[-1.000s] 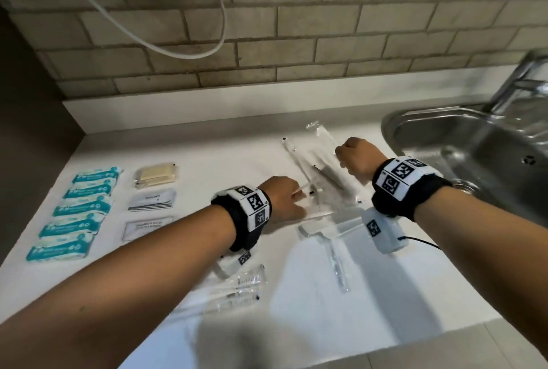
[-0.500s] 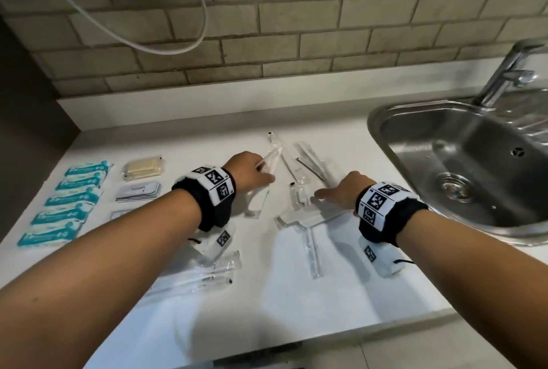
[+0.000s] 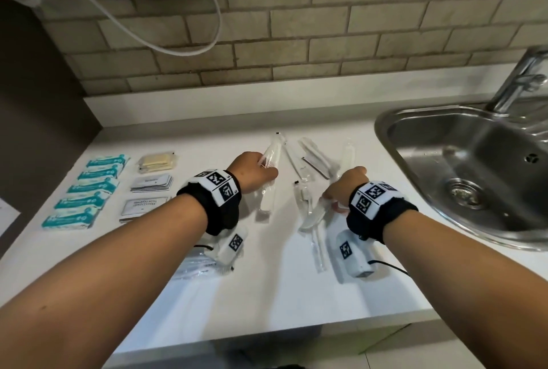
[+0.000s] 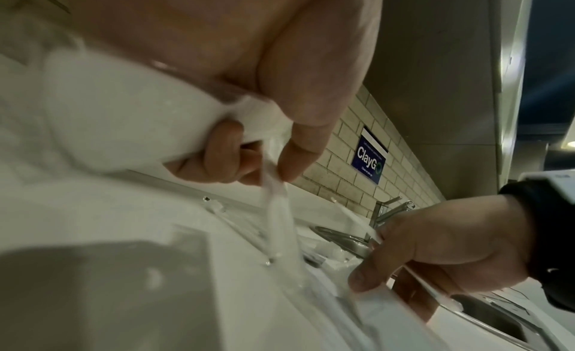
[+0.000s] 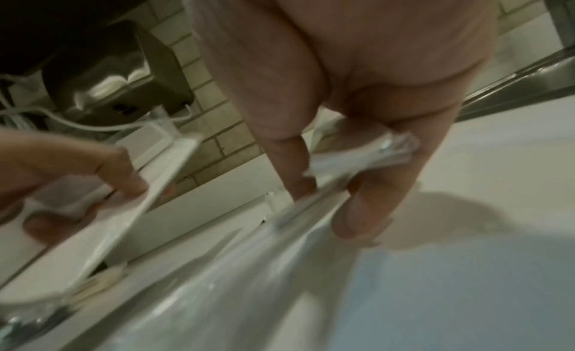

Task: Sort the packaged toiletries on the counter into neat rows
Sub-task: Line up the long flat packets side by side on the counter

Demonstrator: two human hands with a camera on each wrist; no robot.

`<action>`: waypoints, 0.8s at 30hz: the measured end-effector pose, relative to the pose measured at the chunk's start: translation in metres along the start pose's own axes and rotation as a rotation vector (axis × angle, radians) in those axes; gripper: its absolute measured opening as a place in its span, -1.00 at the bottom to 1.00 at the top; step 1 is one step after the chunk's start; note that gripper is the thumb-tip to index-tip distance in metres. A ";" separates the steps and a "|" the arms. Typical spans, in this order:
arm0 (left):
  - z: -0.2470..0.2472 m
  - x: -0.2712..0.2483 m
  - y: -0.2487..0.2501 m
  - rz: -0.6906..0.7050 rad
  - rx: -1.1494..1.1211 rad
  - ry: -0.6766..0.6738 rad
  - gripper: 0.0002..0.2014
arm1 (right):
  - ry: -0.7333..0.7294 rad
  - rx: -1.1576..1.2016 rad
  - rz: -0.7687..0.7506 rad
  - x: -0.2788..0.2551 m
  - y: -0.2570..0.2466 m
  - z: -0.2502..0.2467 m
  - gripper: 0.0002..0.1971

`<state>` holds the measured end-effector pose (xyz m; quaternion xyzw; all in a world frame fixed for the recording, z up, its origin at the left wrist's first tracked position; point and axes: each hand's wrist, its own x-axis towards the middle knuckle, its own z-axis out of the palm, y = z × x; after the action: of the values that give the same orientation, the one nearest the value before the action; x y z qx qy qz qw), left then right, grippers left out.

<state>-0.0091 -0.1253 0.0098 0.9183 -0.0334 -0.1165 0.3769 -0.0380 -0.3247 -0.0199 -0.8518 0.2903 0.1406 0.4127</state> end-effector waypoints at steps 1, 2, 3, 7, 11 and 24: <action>-0.002 -0.001 -0.002 -0.006 -0.024 0.013 -0.89 | 0.042 0.002 -0.009 0.001 -0.003 -0.003 -0.33; -0.003 -0.001 -0.005 -0.021 -0.061 0.026 -0.83 | 0.058 -0.018 -0.029 0.003 -0.005 -0.006 -0.41; -0.005 -0.001 -0.008 -0.038 -0.094 0.042 -0.73 | 0.105 0.044 -0.047 0.002 -0.010 -0.010 -0.44; -0.015 0.001 -0.020 -0.092 -0.159 0.122 -0.61 | 0.167 0.121 -0.207 -0.002 -0.032 -0.013 -0.44; -0.026 0.006 -0.029 -0.106 -0.215 0.169 -0.69 | 0.090 0.181 -0.435 -0.005 -0.060 -0.003 -0.44; -0.051 0.031 -0.074 -0.279 -0.136 0.172 -0.84 | -0.301 0.017 -0.393 0.044 -0.122 0.085 -0.51</action>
<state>0.0314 -0.0422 -0.0132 0.8931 0.1346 -0.0908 0.4196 0.0709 -0.2149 -0.0179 -0.8578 0.0556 0.1806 0.4780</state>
